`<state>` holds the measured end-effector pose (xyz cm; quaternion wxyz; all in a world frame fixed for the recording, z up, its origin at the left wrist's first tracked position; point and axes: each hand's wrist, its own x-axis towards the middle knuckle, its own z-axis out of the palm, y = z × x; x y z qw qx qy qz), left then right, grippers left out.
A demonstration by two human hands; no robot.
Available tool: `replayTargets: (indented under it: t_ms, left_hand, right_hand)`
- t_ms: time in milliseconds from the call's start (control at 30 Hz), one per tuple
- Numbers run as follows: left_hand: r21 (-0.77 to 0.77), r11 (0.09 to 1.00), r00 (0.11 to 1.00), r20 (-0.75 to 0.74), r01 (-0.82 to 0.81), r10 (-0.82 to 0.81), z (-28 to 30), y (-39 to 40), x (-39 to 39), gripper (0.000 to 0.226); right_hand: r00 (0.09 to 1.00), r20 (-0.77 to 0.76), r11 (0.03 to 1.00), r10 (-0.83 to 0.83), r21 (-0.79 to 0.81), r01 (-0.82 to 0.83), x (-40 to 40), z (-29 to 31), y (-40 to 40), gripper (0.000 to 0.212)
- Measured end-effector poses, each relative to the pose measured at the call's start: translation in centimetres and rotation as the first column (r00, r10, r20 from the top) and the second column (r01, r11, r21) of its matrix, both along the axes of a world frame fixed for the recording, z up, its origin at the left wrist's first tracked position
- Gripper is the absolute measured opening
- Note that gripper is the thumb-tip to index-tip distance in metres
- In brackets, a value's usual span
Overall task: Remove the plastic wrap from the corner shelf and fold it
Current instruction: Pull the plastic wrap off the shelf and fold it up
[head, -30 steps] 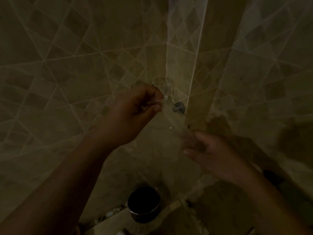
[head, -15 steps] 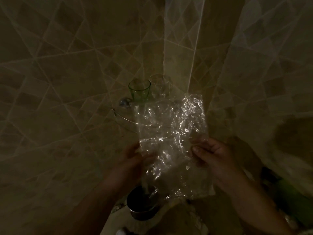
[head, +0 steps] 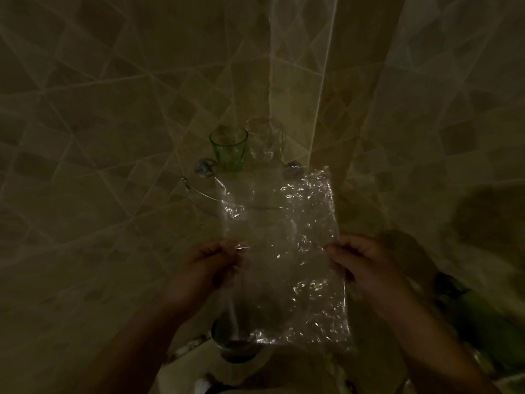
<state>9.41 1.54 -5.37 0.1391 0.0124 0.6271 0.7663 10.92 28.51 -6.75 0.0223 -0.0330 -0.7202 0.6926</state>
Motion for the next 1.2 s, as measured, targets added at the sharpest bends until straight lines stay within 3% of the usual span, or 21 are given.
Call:
replayTargets:
  t_ms: [67,133,200,267,367,467,533,600,700,767,833,900,1000,1100,1200]
  left_hand:
    - [0.024,0.999,0.999,0.016,0.036,-0.036,0.3,-0.1,-0.1,0.017]
    - [-0.042,0.998,0.998,-0.016,0.053,-0.054,0.2,-0.3,-0.2,0.015]
    - [-0.064,0.997,0.998,-0.046,0.049,-0.052,0.0,-0.5,-0.4,0.016]
    - [0.004,0.999,0.999,-0.025,0.044,-0.043,0.0,-0.6,-0.4,0.019]
    - [0.148,0.987,0.997,0.043,0.06,-0.067,-0.4,-1.1,-0.4,0.02]
    - [0.297,0.945,0.984,0.071,0.136,-0.164,-0.8,-1.0,-0.3,0.023]
    - [0.298,0.936,0.978,0.039,0.186,-0.207,-0.7,-0.9,-0.1,0.018]
    - [0.25,0.951,0.98,0.037,0.179,-0.194,-0.6,-0.7,0.0,0.031]
    - [0.157,0.982,0.99,0.076,0.104,-0.117,-0.4,-0.7,0.0,0.043]
    - [0.135,0.988,0.986,0.134,0.081,-0.099,-0.1,-0.2,-0.1,0.032]
    - [0.098,0.991,0.986,0.127,0.096,-0.108,-0.3,0.1,-0.2,0.024]
    - [0.091,0.988,0.99,0.053,0.124,-0.129,-0.9,0.0,-0.4,0.004]
    - [0.16,0.967,0.98,-0.004,0.198,-0.2,-1.4,-0.5,-0.6,0.026]
    - [0.055,0.976,0.978,-0.002,0.21,-0.21,-1.8,-1.0,-0.6,0.04]
    - [-0.106,0.982,0.988,0.015,0.154,-0.154,-2.8,-1.3,-0.4,0.046]
  right_hand:
    - [1.0,-0.011,0.999,0.029,-0.022,-0.029,0.1,0.1,0.3,0.003]
    - [0.999,-0.013,0.999,0.037,-0.03,-0.038,0.3,0.1,0.5,0.018]
    - [0.998,0.005,0.996,0.062,-0.061,-0.061,0.5,0.2,0.7,0.018]
    - [0.992,0.049,0.986,0.118,-0.128,-0.111,0.7,0.2,1.0,0.01]
    - [0.987,0.08,0.96,0.141,-0.254,-0.116,0.6,-0.7,1.5,0.027]
    - [0.986,0.095,0.914,0.136,-0.395,-0.088,0.7,-1.1,1.5,0.026]
    - [0.98,0.124,0.872,0.153,-0.484,-0.074,1.1,-0.8,1.4,0.023]
    - [0.97,0.172,0.854,0.172,-0.517,-0.06,1.6,-0.6,1.8,0.023]
    - [0.974,0.146,0.845,0.174,-0.529,-0.071,2.0,-0.4,2.1,0.031]
    - [0.967,0.15,0.863,0.205,-0.494,-0.106,2.0,-0.3,2.2,0.029]
    - [0.965,0.147,0.923,0.216,-0.352,-0.153,1.7,-0.6,1.9,0.021]
    - [0.972,0.153,0.952,0.178,-0.277,-0.13,1.3,-1.0,1.6,0.038]
    - [0.966,0.202,0.947,0.165,-0.307,-0.097,0.8,-1.8,1.1,0.063]
    - [0.924,0.328,0.932,0.195,-0.354,-0.071,0.7,-2.5,0.8,0.056]
    - [0.889,0.372,0.943,0.267,-0.292,-0.161,1.1,-3.8,0.6,0.041]
